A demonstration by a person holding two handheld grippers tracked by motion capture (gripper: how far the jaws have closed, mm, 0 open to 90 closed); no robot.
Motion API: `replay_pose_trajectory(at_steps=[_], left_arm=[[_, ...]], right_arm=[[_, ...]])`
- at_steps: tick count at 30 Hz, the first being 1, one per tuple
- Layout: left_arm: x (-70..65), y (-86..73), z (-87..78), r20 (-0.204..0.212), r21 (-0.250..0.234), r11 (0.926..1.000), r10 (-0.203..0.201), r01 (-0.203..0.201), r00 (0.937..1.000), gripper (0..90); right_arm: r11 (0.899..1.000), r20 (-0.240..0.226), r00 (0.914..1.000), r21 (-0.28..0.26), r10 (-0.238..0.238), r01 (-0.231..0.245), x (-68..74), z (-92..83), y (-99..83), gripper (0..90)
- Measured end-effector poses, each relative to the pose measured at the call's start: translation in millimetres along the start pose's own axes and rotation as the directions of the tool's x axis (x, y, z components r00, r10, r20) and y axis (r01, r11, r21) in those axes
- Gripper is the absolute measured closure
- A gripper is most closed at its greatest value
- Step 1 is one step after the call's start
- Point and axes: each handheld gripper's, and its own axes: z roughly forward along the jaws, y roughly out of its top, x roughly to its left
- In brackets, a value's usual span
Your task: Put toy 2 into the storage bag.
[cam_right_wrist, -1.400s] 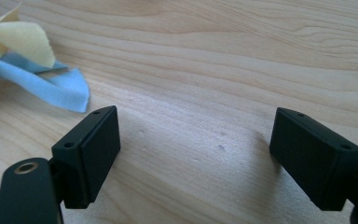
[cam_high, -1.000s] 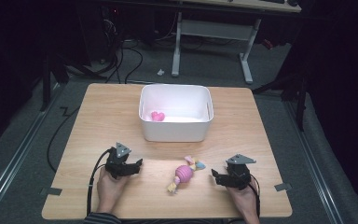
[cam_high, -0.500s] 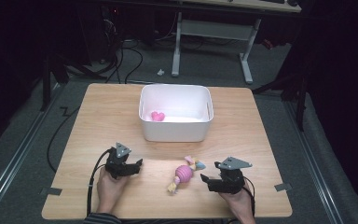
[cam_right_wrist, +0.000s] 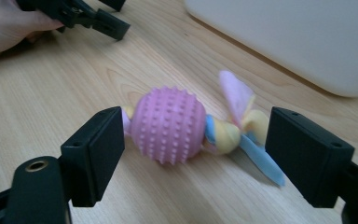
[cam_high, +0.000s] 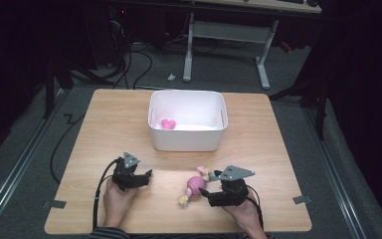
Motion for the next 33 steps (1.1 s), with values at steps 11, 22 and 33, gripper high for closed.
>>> replay_pose_trajectory(at_steps=[11,22,33], left_arm=[[0.0,-0.1,-0.1,0.0,0.0,1.0,0.0,0.0,1.0,24.8],[0.0,-0.4,-0.4,-0.001,0.0,1.0,0.002,-0.002,1.0,24.7],[-0.2,-0.5,-0.5,-0.002,0.001,1.0,0.0,0.0,1.0,24.7]], right_arm=[[0.999,-0.035,0.9982,0.022,-0.049,0.049,10.1,20.3,11.7,16.2],[0.996,-0.09,0.994,0.059,-0.062,0.068,10.9,41.8,11.8,14.6],[0.989,-0.068,0.994,0.115,-0.086,0.093,9.9,57.3,7.7,12.7]])
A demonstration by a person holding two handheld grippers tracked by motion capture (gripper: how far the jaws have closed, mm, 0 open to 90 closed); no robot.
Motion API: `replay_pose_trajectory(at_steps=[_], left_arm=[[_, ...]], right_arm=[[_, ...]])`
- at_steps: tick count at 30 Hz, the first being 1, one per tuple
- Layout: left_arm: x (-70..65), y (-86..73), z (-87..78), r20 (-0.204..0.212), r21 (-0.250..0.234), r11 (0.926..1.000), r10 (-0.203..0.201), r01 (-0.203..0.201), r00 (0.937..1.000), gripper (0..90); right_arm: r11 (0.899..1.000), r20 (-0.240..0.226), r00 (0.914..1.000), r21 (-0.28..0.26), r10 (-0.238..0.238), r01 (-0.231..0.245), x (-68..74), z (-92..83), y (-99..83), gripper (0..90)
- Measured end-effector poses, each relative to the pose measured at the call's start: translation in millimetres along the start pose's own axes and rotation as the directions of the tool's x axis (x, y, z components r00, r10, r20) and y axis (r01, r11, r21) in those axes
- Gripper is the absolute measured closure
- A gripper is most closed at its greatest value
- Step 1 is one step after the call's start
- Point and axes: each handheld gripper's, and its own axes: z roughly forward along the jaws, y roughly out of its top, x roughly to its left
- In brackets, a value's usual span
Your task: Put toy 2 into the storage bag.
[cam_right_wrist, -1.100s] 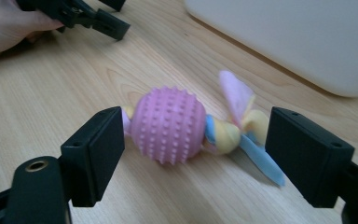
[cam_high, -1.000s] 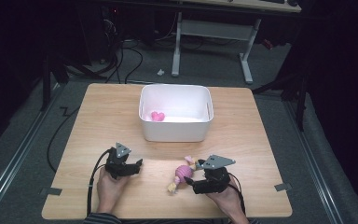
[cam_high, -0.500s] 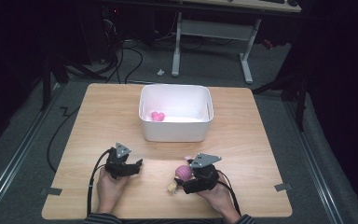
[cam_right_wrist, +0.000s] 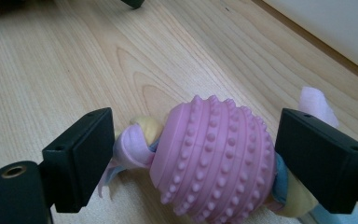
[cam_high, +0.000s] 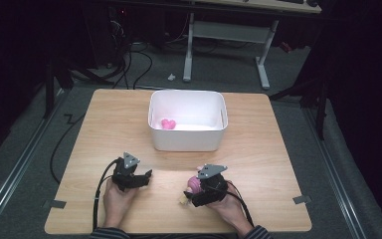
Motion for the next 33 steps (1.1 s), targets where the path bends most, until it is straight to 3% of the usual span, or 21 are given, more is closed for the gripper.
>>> replay_pose_trajectory(at_steps=[13,16,24,33], left_arm=[[0.0,-0.1,0.1,0.001,-0.002,1.0,-0.001,0.001,1.0,24.7],[0.0,-0.1,0.1,0.001,-0.002,1.0,-0.001,0.001,1.0,24.7],[0.1,-0.1,0.1,0.002,-0.002,1.0,-0.001,0.001,1.0,24.8],[0.1,-0.1,0.0,0.002,-0.002,1.0,-0.002,0.002,1.0,24.7]], right_arm=[[1.0,-0.003,0.9998,0.017,-0.02,0.02,-1.4,6.1,-1.6,20.4],[0.999,0.02,0.9988,0.022,-0.044,0.044,0.9,6.6,-1.6,22.5],[0.999,0.044,0.9977,0.017,-0.051,0.051,4.1,4.5,-0.8,25.7],[0.999,0.035,0.9993,-0.032,-0.014,0.015,-0.1,-5.8,-2.3,25.5]])
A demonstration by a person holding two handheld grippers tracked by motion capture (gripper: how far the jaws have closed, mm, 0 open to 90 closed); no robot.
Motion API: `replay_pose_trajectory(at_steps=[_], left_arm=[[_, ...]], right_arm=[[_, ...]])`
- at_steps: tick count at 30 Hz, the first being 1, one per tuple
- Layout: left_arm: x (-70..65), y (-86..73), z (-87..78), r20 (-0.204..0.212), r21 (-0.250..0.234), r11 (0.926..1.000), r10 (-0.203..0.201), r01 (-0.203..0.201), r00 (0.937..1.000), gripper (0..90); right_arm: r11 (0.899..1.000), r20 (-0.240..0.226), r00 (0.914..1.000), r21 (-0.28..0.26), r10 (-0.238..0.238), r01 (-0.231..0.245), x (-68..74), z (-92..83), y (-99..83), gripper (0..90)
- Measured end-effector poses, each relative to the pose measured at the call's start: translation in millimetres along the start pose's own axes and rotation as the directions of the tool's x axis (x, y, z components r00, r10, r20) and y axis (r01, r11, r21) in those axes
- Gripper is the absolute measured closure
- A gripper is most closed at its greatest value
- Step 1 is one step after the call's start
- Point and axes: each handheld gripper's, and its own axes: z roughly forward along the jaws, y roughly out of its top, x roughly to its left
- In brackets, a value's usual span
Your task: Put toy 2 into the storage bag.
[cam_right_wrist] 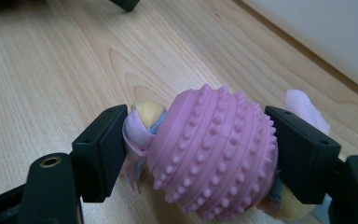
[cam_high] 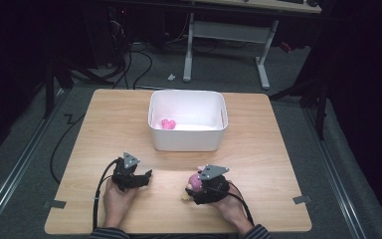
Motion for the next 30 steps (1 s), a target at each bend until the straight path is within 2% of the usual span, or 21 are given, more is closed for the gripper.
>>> replay_pose_trajectory(at_steps=[7,11,13,16,20,30], left_arm=[[0.0,0.0,0.0,0.0,0.0,1.0,0.001,-0.001,1.0,24.7],[0.0,0.0,0.1,0.0,0.0,1.0,0.0,0.0,1.0,24.7],[0.3,0.0,0.1,0.002,-0.001,1.0,-0.001,0.001,1.0,24.7],[0.2,0.0,0.1,0.002,-0.001,1.0,-0.001,0.001,1.0,24.8],[0.2,0.0,0.1,0.002,-0.001,1.0,0.0,0.0,1.0,24.7],[0.1,0.0,0.1,0.001,-0.001,1.0,0.0,0.0,1.0,24.7]], right_arm=[[1.0,0.01,0.9999,-0.006,0.003,-0.003,-4.1,-11.2,2.6,25.1],[0.999,0.019,0.9996,-0.026,0.02,-0.02,-8.3,-20.6,4.2,24.9],[0.998,0.005,0.9993,-0.045,0.038,-0.037,-11.6,-24.7,4.2,24.7],[0.997,-0.012,0.998,-0.05,0.063,-0.063,-17.9,-31.0,5.1,24.3],[0.994,-0.001,0.9967,-0.069,0.082,-0.082,-25.9,-43.6,7.3,23.9],[0.981,0.017,0.9904,-0.142,0.137,-0.134,-52.2,-77.7,14.4,23.4]])
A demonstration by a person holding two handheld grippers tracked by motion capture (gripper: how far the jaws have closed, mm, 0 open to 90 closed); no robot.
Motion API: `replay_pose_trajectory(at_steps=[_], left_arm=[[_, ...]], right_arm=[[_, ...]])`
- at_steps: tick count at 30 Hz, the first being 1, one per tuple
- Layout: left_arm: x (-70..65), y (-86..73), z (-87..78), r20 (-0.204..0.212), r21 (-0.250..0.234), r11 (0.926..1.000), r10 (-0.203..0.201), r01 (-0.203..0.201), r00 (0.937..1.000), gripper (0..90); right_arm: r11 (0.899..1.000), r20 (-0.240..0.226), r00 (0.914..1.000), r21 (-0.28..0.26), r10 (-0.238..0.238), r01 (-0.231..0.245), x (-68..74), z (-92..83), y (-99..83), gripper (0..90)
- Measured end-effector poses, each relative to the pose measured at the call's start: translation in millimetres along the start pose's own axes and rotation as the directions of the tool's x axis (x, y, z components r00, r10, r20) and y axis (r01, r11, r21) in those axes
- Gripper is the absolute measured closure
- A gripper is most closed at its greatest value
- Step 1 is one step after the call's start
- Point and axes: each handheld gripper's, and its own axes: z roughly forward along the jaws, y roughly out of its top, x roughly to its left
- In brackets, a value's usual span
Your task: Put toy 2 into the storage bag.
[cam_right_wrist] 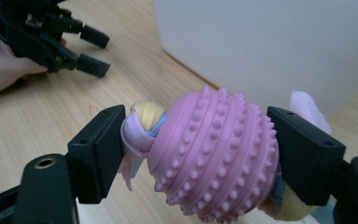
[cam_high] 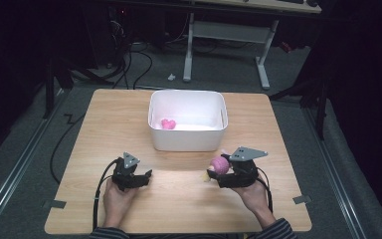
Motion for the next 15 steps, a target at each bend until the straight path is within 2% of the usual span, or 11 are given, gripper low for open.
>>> replay_pose_trajectory(at_steps=[4,15], left_arm=[[0.0,0.0,0.0,0.0,0.0,1.0,0.0,0.0,1.0,24.7],[-0.2,0.0,0.0,-0.002,0.0,1.0,0.0,0.0,1.0,24.7]], right_arm=[[1.0,0.001,0.9999,-0.008,0.014,-0.014,-8.5,-9.3,6.1,23.4],[0.999,0.011,0.9999,-0.04,-0.003,0.003,-22.0,-27.3,30.4,23.2]])
